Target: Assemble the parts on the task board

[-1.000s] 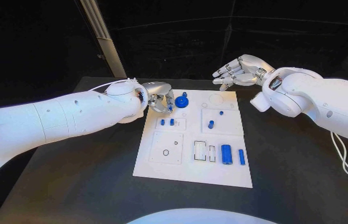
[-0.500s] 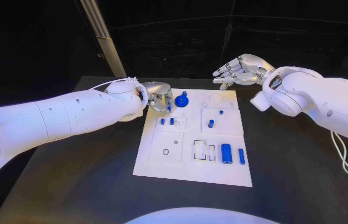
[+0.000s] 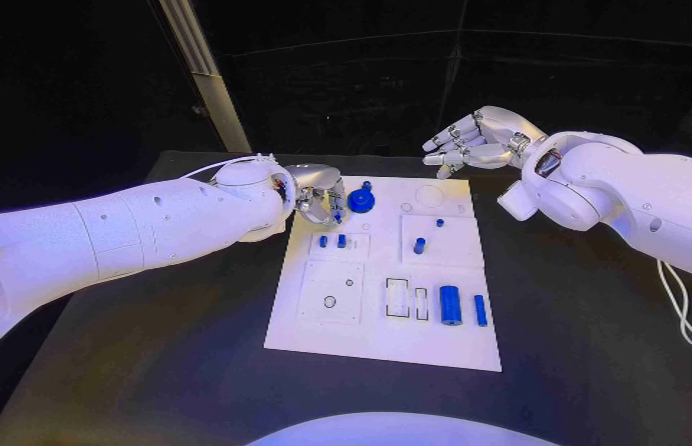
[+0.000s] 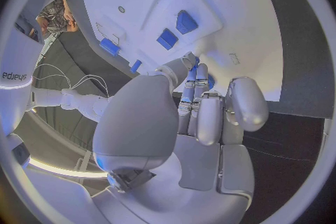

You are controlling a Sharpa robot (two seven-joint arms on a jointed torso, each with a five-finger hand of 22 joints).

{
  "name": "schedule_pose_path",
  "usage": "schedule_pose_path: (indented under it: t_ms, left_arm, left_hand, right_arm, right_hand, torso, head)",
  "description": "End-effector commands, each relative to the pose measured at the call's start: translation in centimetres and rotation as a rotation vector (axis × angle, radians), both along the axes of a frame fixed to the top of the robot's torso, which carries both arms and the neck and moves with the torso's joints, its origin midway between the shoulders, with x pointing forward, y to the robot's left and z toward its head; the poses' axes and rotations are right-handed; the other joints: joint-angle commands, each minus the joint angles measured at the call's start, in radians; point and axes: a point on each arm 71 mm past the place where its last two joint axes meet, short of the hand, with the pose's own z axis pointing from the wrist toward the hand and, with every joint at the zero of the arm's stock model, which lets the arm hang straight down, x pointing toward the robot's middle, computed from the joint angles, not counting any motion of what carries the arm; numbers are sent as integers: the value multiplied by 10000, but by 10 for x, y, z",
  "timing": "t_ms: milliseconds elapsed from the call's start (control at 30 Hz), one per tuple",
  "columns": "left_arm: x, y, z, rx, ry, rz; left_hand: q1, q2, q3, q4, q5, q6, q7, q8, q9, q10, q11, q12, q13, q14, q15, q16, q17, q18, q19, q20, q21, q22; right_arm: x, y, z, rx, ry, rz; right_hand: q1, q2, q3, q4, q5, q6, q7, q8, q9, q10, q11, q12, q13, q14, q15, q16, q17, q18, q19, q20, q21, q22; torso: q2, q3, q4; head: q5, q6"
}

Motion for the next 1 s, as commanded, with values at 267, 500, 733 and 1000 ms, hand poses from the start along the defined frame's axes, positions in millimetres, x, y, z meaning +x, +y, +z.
schedule_pose_path:
  t_ms: [267,500,733,1000]
  left_arm:
    - [0,-2,-1,65,174,-52]
    - [2,-3,-2,120,218,-41]
    - [2,-3,-4,220,307,-23]
    - [3,-1,-7,354,431,32]
  left_hand:
    - [-106,17,63,17,-15,63,-14,-44,10,68,13,-54,12,250,-65,15,-16,-158,42,-12,54,9]
    - [-131,-8,78,-5,-15,54,-14,-85,4,66,20,-130,4,248,-67,17,-20,-158,33,-16,55,19]
    - [-164,-24,96,-15,-16,19,0,-137,-8,43,37,-211,-6,240,-56,7,-48,-156,18,-12,37,10]
    - [-222,-60,111,-25,-19,-41,28,-219,-28,0,70,-328,-16,232,-32,1,-76,-158,4,2,32,19]
  right_arm:
    - [0,1,2,45,-63,115]
    - [0,1,2,45,-60,121]
    - [0,1,2,43,-57,120]
    - [0,1,2,41,-55,116]
  right_hand:
    - [-48,52,-47,-25,35,-59,-7,-24,-1,-52,-13,62,-15,-70,34,-35,-12,48,25,58,-29,-13]
    - [-48,52,-47,-25,35,-59,-7,-24,-1,-52,-13,62,-15,-70,34,-35,-12,48,25,58,-29,-13]
    - [-48,52,-47,-25,35,-59,-7,-24,-1,-52,-13,62,-15,-70,34,-35,-12,48,25,58,-29,-13]
    - [-48,52,-47,-25,35,-59,-7,-24,-1,-52,-13,62,-15,-70,34,-35,-12,48,25,58,-29,-13]
  torso:
    - [-2,3,2]
    - [1,2,-9]
    - [-3,2,-2]
    - [-5,-2,0]
  head:
    - [18,-12]
    - [15,-23]
    - [7,-35]
    - [7,-42]
